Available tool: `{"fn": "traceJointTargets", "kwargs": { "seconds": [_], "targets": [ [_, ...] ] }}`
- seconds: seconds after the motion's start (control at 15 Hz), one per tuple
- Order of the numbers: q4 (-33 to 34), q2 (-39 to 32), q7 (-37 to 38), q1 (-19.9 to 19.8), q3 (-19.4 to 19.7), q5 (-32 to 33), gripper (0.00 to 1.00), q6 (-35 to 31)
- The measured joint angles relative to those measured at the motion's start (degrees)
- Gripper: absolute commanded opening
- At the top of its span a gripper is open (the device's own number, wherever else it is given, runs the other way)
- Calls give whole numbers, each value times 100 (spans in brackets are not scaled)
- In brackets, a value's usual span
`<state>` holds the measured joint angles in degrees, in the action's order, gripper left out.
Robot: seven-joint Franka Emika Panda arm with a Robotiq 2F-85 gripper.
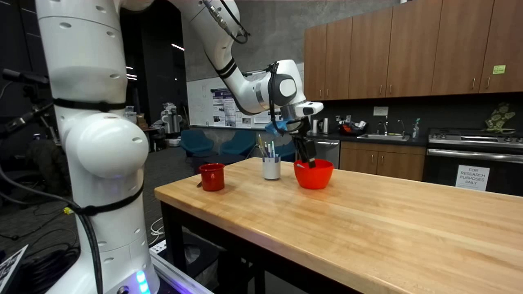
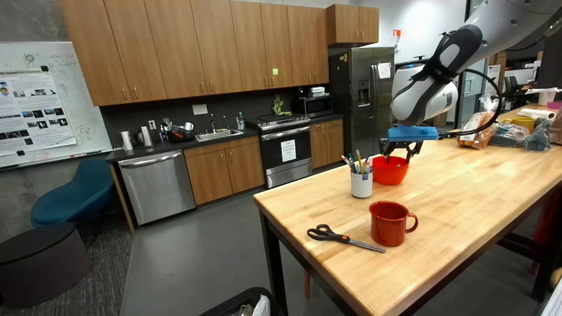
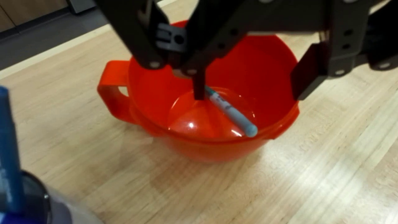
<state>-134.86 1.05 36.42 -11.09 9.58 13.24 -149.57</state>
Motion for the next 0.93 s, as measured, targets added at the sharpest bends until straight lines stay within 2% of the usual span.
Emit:
{"fn": "traceJointTargets", "kwargs": {
  "seconds": [0.2,0.27,0.33,0.4,0.53,0.93],
  "targets": [
    [64,-14,-4,0,9,-1,14,0],
    [75,-17,-4,0,10,-1,17,0],
    [82,-18,-4,0,10,-1,49,0],
    [86,-18,-4,0,10,-1,44,0],
    [88,-18,-6,1,9,-1,49,-1],
    [90,-14,-168,49,-16,-19,88,-124]
  ]
}}
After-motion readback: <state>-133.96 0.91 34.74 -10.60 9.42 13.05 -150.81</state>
